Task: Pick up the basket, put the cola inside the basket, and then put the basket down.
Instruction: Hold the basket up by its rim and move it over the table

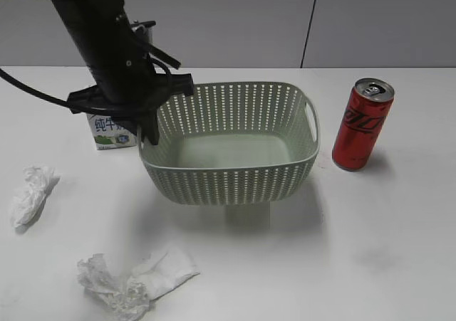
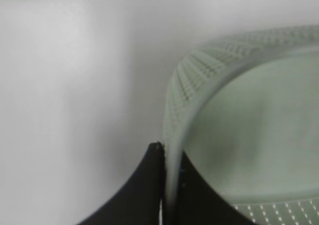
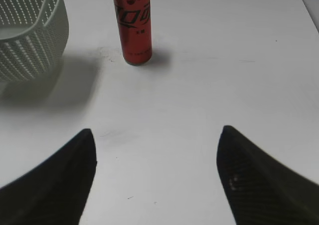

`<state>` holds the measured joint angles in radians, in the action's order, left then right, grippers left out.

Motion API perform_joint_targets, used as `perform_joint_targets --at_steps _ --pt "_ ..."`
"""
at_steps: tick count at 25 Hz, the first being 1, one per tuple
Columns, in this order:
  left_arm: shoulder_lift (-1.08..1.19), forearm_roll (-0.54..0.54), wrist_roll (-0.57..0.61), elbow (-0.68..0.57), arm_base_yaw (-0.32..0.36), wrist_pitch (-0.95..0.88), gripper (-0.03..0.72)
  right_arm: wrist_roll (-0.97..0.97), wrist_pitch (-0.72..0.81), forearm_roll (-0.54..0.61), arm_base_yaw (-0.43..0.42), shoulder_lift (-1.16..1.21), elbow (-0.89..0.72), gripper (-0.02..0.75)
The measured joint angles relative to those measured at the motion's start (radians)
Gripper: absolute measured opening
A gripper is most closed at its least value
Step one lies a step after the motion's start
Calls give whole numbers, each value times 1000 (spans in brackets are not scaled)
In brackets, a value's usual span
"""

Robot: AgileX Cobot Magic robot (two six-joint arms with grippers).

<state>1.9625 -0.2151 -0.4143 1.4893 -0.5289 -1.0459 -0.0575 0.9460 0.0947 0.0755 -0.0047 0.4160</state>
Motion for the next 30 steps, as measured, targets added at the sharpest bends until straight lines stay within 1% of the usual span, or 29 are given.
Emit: perform_joint_targets --at_steps 3,9,13,15,19,25,27,30 --pt "-56 26 -3 0 0 -49 -4 0 0 0 0 0 0 571" --pt "-115 26 -4 0 0 -160 -4 0 0 0 0 0 0 571" --pt "-156 26 -13 -4 0 -171 -4 0 0 0 0 0 0 571" --pt "-188 26 -24 -27 0 -170 -4 0 0 0 0 0 0 571" --pt "-280 26 -30 -119 -1 -171 -4 0 0 0 0 0 0 571" --pt "-387 26 -33 -351 -1 -96 -4 0 0 3 0 0 0 569" --pt "-398 24 -34 -401 -1 -58 -4 0 0 4 0 0 0 569" --pt "-399 19 -34 -441 -1 -17 -4 0 0 4 0 0 0 569"
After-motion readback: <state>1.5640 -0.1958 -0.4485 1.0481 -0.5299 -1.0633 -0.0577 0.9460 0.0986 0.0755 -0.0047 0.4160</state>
